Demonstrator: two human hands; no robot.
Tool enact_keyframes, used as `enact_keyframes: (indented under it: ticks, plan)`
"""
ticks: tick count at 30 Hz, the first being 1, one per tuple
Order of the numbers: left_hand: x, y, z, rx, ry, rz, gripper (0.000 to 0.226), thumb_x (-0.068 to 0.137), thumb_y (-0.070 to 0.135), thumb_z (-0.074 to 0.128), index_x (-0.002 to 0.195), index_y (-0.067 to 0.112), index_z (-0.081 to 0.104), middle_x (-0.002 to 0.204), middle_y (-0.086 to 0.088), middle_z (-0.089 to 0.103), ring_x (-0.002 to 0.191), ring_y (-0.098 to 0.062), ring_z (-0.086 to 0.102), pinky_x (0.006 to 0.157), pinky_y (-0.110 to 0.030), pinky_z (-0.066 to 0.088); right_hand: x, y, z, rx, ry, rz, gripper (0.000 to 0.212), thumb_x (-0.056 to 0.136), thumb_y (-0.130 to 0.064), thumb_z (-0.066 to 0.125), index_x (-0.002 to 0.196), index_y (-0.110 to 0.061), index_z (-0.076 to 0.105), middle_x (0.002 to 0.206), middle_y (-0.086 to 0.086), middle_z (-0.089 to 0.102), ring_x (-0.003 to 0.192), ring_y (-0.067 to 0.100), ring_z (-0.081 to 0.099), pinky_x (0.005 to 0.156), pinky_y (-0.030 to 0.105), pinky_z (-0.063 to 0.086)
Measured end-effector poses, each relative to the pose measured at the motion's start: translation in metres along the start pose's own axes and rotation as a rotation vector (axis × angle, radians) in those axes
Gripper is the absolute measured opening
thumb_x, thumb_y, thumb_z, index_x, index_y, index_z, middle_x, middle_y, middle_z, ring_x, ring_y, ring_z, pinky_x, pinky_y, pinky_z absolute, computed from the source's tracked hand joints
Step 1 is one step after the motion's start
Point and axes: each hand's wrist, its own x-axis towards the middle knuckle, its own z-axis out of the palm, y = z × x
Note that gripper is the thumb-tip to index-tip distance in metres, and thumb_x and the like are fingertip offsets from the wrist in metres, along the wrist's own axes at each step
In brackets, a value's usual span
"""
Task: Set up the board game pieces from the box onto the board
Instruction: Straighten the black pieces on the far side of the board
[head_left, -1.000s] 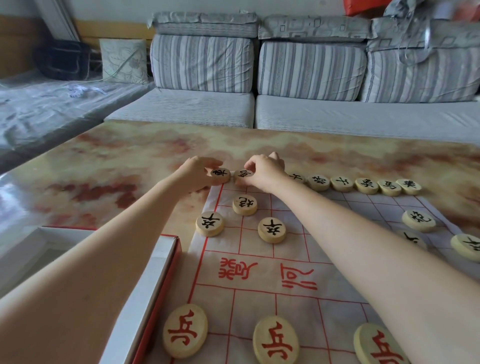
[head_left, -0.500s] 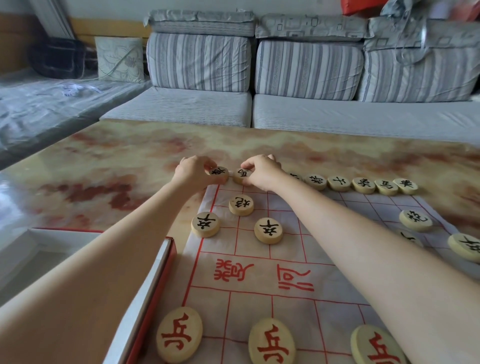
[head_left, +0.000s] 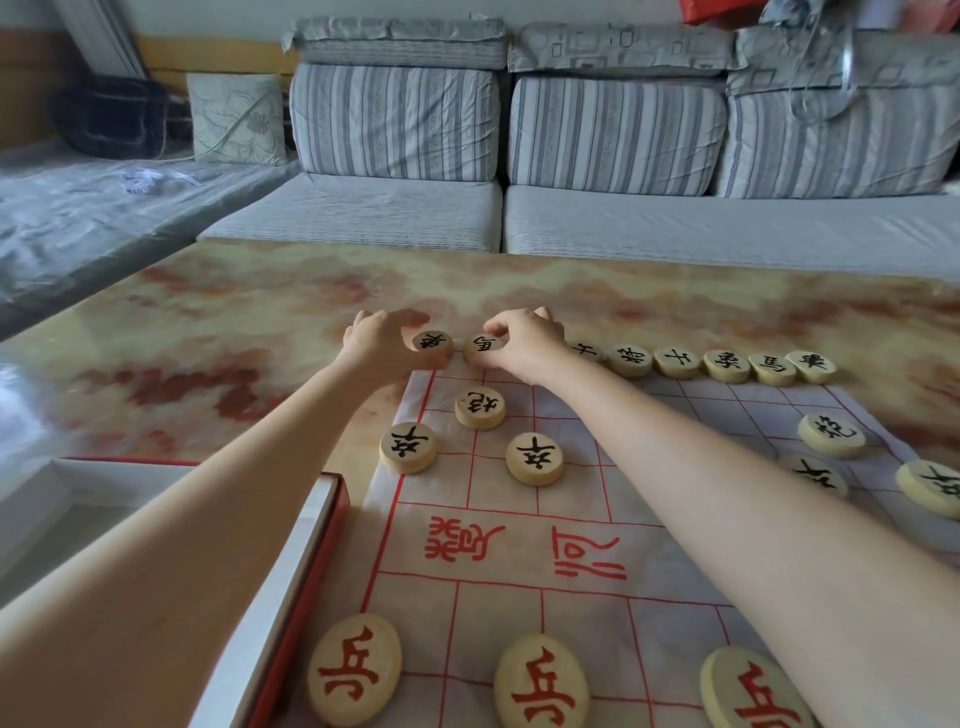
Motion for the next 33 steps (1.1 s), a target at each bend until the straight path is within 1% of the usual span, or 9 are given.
enact_keyframes:
  ticks: [4,9,17,19,22,24,26,30,33]
  plan:
    - [-0.001,-0.002,-0.001,-0.081,-0.001,0.003,0.054,0.070,0.050,0.072,0.116,0.023,0.063,0.114,0.004,0.065,0.112,-0.025,0.050,0.099,-0.044,0.040,0.001,0.001,0.003,-0.027,0.031,-0.015,0.045,0.079,-0.043,0.069,0.119,-0.025,0.060,0.130,0.013,0.037,0.122,0.034,0.035,0.103,0.031,0.029]
    - [0.000,0.001,0.003,-0.080,0.029,-0.006,0.053,0.067,0.047,0.075,0.111,0.019,0.064,0.109,0.001,0.066,0.110,-0.025,0.052,0.096,-0.041,0.042,0.002,0.002,0.005,-0.043,0.035,-0.022,0.044,0.080,-0.043,0.067,0.120,-0.025,0.060,0.130,0.013,0.037,0.121,0.034,0.034,0.100,0.030,0.030]
    - [-0.002,0.003,0.006,-0.068,0.053,-0.017,0.053,0.065,0.049,0.075,0.109,0.021,0.064,0.107,0.002,0.067,0.111,-0.024,0.050,0.094,-0.039,0.042,0.003,0.002,0.007,-0.048,0.046,-0.021,0.037,0.081,-0.041,0.067,0.114,-0.023,0.064,0.127,0.015,0.038,0.118,0.037,0.036,0.099,0.032,0.031]
    - [-0.003,0.004,0.006,-0.063,0.045,-0.019,0.055,0.065,0.050,0.075,0.110,0.021,0.063,0.110,0.002,0.066,0.112,-0.024,0.048,0.094,-0.037,0.041,0.002,0.002,0.007,-0.033,0.042,-0.029,0.041,0.081,-0.041,0.067,0.117,-0.021,0.063,0.127,0.015,0.039,0.121,0.036,0.035,0.099,0.032,0.031]
    - [-0.005,0.008,0.004,-0.025,0.059,-0.025,0.062,0.065,0.052,0.074,0.118,0.023,0.059,0.118,0.001,0.062,0.119,-0.026,0.039,0.095,-0.035,0.036,-0.003,0.006,-0.001,-0.020,0.040,-0.063,0.056,0.082,-0.040,0.066,0.132,-0.021,0.052,0.133,0.014,0.041,0.127,0.032,0.031,0.103,0.032,0.027]
    - [-0.006,0.012,0.000,-0.068,0.071,-0.035,0.062,0.066,0.049,0.075,0.121,0.024,0.058,0.120,-0.002,0.060,0.121,-0.026,0.036,0.099,-0.039,0.038,-0.004,0.013,-0.014,0.032,0.056,-0.050,0.052,0.083,-0.038,0.065,0.131,-0.025,0.052,0.136,0.013,0.038,0.128,0.031,0.032,0.105,0.030,0.026]
    - [-0.005,0.019,-0.005,-0.094,0.070,-0.001,0.055,0.069,0.044,0.075,0.118,0.024,0.061,0.118,-0.003,0.061,0.120,-0.027,0.038,0.099,-0.041,0.039,-0.002,0.025,-0.030,0.058,0.080,-0.025,0.044,0.084,-0.034,0.065,0.126,-0.029,0.056,0.137,0.012,0.039,0.129,0.031,0.034,0.107,0.031,0.026]
    - [-0.007,0.043,-0.004,-0.116,0.056,0.110,0.047,0.072,0.038,0.073,0.115,0.023,0.063,0.114,0.004,0.065,0.114,-0.025,0.043,0.097,-0.036,0.037,-0.005,0.056,-0.057,0.007,0.092,0.029,0.037,0.084,-0.027,0.065,0.120,-0.030,0.061,0.137,0.007,0.045,0.129,0.028,0.038,0.108,0.033,0.030]
    - [-0.007,0.062,0.006,-0.057,0.018,0.165,0.045,0.073,0.038,0.072,0.115,0.025,0.062,0.112,0.004,0.066,0.116,-0.024,0.041,0.097,-0.034,0.034,-0.014,0.072,-0.062,-0.010,0.088,0.059,0.044,0.078,-0.037,0.071,0.120,-0.029,0.061,0.132,0.007,0.048,0.127,0.024,0.037,0.108,0.031,0.032]
